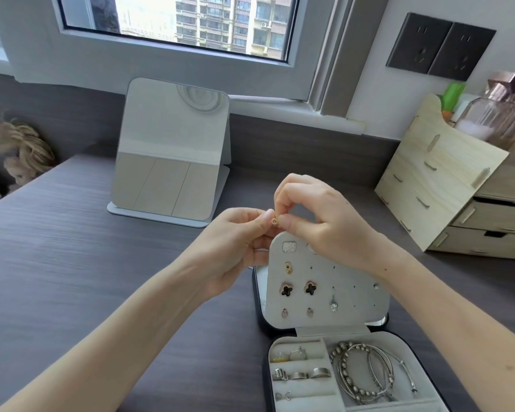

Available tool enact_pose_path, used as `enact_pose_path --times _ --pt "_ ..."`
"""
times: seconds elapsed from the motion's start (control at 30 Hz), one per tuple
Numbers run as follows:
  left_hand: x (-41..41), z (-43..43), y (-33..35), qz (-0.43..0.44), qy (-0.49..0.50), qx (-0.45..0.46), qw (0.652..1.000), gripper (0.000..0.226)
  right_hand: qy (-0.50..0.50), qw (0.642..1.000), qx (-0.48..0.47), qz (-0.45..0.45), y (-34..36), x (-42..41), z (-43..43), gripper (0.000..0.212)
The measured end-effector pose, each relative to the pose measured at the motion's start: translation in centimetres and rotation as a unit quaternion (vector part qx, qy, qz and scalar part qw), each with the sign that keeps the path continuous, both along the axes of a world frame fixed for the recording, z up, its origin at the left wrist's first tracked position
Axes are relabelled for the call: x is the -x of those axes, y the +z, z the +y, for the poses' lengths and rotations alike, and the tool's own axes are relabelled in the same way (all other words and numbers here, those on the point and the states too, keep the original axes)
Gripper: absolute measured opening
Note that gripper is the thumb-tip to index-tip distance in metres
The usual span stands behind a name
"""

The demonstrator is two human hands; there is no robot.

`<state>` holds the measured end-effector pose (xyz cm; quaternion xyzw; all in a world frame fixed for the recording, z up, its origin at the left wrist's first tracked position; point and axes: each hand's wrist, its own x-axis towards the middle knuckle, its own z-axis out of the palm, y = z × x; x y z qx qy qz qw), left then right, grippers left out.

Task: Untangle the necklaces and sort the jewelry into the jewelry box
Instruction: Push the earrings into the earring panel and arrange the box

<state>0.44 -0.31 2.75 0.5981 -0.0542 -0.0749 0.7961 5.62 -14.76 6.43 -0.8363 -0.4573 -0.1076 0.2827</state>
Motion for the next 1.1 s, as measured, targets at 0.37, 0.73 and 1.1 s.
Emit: enact_pose_path --times 0.37,0.73,1.1 --pt "-0.4 -0.1 -0.5 0.007 0.019 -0.002 1.000 0.031 -0.008 0.986 0.014 0.165 0.4 -0.8 0.1 0.009" --pt "-0.8 0.4 -0.5 0.083 -0.037 0.075 0.993 0.025 -0.014 0.986 0.008 0.164 0.4 0.1 -0.7 0.009" --pt "-0.7 -0.2 -0.5 0.019 0.003 -0.005 1.000 0.031 -0.067 0.920 -0.015 0.386 1.0 0.1 0.0 0.019"
